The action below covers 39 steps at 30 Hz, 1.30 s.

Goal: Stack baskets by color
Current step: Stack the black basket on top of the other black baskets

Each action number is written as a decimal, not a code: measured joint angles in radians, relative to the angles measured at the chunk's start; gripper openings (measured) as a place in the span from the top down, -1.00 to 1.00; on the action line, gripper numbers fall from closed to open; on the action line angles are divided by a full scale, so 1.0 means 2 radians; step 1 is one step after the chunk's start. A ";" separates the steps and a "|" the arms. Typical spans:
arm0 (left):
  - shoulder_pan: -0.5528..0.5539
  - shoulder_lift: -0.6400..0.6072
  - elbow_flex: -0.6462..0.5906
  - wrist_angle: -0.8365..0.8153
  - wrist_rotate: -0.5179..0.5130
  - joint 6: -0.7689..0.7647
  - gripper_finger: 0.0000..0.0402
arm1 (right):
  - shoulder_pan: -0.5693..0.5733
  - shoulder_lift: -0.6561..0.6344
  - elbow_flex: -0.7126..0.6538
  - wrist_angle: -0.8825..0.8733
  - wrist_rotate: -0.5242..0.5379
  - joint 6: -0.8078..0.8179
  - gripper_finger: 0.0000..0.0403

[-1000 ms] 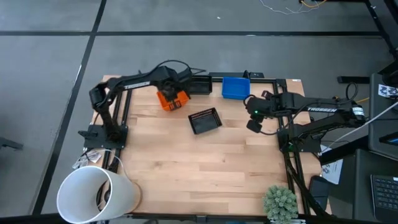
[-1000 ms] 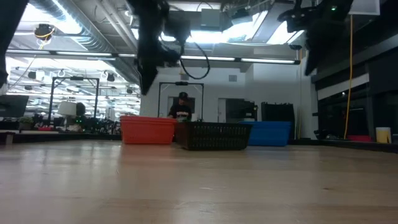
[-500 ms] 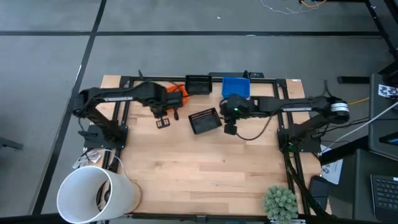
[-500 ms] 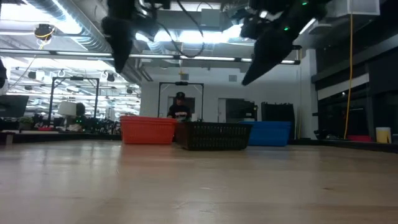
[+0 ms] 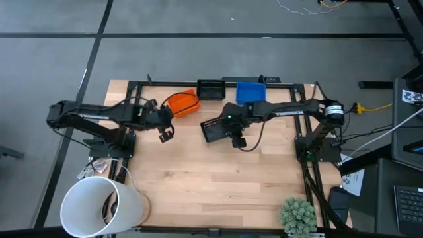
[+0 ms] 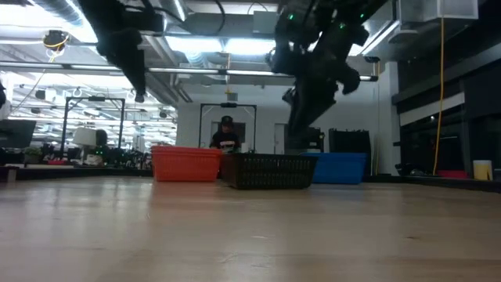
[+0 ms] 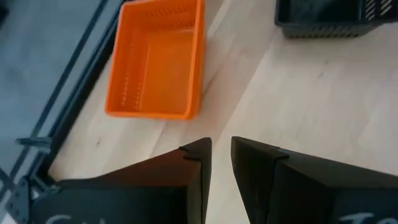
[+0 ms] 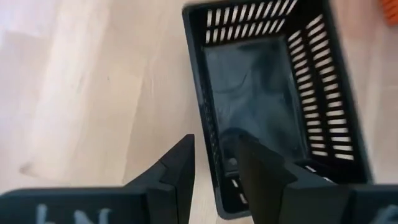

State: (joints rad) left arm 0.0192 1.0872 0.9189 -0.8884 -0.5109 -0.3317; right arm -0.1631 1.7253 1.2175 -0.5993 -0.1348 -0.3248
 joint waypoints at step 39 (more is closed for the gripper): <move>-0.020 -0.013 -0.041 0.045 -0.034 0.001 0.73 | 0.027 0.043 0.000 0.041 0.041 -0.001 0.99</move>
State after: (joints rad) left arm -0.0212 1.0618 0.8368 -0.7983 -0.5789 -0.3306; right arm -0.1101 1.8108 1.2171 -0.5165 -0.0530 -0.3262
